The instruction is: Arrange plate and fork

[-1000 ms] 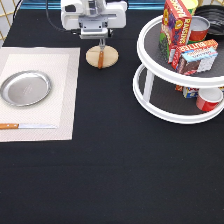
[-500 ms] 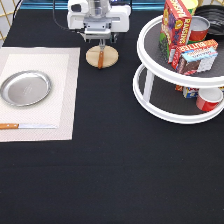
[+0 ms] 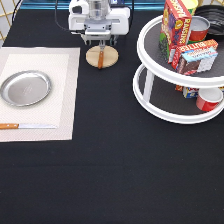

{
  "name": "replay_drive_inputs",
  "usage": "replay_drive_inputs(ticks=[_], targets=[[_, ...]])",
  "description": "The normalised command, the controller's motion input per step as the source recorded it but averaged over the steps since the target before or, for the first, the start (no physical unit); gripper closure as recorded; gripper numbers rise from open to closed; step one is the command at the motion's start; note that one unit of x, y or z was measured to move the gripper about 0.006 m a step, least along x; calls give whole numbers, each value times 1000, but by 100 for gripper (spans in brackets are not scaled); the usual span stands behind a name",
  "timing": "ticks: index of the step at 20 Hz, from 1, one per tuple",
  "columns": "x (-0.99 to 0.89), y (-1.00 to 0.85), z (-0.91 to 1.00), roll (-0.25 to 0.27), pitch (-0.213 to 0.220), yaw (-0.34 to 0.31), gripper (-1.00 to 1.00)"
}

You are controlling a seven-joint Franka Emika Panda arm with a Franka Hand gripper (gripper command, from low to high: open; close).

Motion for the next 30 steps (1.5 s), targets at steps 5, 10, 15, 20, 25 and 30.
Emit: replay_drive_inputs(ticks=[5, 10, 15, 20, 25, 30], targets=[[0, 0, -366, 35, 0, 12, -100], [0, 0, -198, 17, 0, 8, -100], [0, -16, -13, 17, 0, 1, -100], [0, -14, -182, 12, -15, 0, -100], [-4, -31, -117, 24, -33, 0, -100], [186, -26, -2, 3, -30, 0, -100]])
